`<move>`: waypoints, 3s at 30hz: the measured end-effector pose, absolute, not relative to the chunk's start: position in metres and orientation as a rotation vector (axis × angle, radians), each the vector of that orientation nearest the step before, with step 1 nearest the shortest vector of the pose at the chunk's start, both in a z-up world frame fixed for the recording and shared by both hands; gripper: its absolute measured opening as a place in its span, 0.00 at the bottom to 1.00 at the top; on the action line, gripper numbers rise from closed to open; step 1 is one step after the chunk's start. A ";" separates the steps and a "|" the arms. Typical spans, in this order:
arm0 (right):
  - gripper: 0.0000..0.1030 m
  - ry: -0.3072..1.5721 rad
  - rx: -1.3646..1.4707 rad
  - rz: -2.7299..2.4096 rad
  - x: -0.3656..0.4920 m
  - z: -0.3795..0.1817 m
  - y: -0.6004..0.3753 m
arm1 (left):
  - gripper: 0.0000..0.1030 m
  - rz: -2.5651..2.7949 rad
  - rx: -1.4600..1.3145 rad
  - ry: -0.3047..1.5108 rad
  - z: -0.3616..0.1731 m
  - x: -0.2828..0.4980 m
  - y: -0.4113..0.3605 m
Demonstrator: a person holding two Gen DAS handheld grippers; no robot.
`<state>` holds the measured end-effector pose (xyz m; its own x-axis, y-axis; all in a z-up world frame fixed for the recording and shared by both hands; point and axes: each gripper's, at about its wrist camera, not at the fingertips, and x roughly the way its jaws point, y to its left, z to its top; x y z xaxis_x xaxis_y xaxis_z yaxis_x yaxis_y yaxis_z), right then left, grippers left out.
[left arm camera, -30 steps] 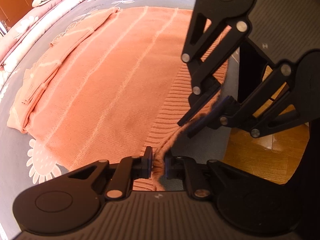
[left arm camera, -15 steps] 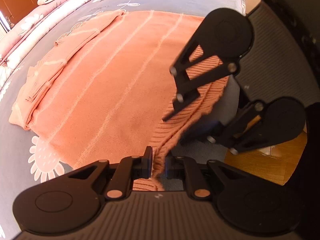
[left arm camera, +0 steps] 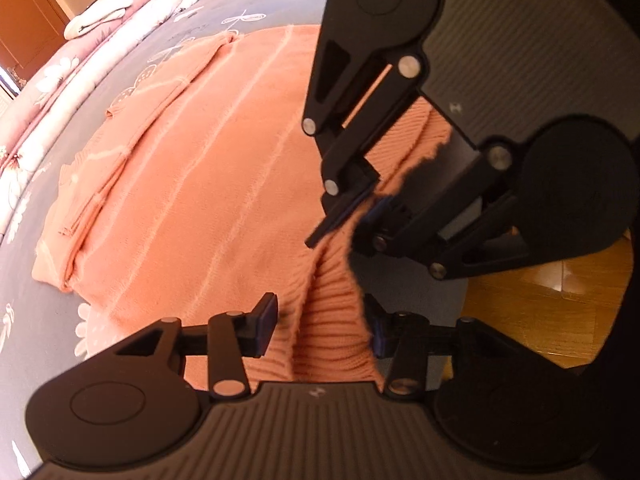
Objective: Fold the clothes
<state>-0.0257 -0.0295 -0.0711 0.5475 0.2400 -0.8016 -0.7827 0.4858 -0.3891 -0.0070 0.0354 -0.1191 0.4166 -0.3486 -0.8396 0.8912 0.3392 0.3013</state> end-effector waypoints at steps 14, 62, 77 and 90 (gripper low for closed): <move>0.08 0.754 -0.770 0.700 -0.023 -0.070 -0.037 | 0.51 -0.928 0.988 0.701 -0.111 -0.004 0.024; 0.59 0.973 -0.314 0.729 0.012 -0.038 -0.118 | 0.06 -0.817 0.862 0.816 -0.103 0.009 0.017; 0.68 0.753 -0.588 0.498 -0.045 -0.072 -0.142 | 0.07 -0.767 0.784 0.796 -0.079 0.021 0.017; 0.66 0.700 -0.779 0.380 -0.033 -0.105 -0.151 | 0.08 -0.759 0.744 0.806 -0.078 0.027 0.019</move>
<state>-0.0333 -0.1509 -0.1051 0.7143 0.0600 -0.6972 -0.5515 0.6616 -0.5081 0.0268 0.0192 -0.0784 0.4727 -0.2949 -0.8304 0.8108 0.5147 0.2787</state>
